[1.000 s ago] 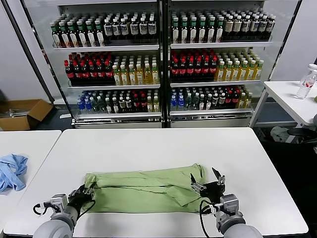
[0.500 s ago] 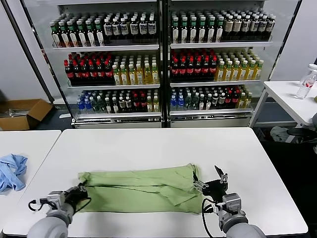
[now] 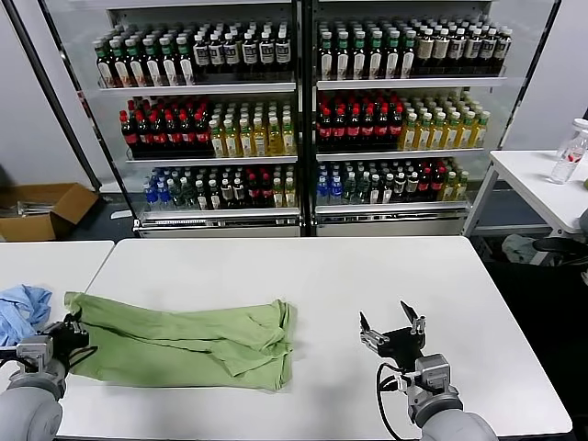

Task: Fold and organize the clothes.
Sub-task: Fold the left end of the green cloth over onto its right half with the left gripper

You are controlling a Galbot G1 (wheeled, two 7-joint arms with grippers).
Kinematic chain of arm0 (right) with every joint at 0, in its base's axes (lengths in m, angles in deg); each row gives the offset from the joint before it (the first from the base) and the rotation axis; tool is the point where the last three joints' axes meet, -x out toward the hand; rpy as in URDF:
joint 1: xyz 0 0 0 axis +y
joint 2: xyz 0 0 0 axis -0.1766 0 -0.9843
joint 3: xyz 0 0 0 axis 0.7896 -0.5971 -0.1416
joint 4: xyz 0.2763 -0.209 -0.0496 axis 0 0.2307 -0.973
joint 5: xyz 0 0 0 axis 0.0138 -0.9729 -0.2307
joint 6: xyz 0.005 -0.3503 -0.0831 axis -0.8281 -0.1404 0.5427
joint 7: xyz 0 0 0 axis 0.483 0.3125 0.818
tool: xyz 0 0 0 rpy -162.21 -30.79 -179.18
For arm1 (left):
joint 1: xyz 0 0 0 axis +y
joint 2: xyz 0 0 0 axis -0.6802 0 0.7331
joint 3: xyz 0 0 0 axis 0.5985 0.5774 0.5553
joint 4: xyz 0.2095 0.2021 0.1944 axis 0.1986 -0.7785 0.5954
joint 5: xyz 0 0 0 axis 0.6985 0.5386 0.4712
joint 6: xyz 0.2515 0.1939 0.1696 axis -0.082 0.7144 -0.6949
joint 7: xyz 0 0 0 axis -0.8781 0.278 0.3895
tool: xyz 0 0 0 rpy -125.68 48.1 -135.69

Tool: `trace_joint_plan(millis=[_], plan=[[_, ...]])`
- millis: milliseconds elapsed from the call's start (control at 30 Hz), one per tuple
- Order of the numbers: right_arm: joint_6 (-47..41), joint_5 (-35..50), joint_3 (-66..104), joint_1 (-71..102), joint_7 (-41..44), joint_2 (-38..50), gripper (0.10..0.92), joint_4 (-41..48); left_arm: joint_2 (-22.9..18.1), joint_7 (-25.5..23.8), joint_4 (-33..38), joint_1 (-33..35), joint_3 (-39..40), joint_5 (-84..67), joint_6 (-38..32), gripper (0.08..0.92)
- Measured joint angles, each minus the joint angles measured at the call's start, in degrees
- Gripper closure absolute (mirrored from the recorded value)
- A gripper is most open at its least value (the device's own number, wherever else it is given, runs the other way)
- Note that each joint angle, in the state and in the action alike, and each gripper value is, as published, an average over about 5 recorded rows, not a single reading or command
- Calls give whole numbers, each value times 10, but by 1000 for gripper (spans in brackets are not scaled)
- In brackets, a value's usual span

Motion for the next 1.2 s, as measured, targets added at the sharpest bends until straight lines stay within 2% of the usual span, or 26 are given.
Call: trace_joint_plan(millis=[333, 767, 867, 1033, 1200], plan=[[0, -1, 11, 5, -1, -1, 203, -2, -41, -8, 87, -6, 129, -69, 2, 910], [-2, -2, 13, 4, 0, 2, 202, -3, -108, 1, 63, -76, 256, -118, 3, 908], [-4, -2, 12, 2, 0, 4, 203, -4, -122, 3, 52, -92, 278, -122, 3, 870], [-7, -2, 6, -4, 0, 6, 203, -2, -145, 1, 49, -109, 304, -130, 0, 731], [-8, -1, 0, -14, 1, 8, 203, 5, -149, -9, 63, -108, 307, -130, -12, 584]])
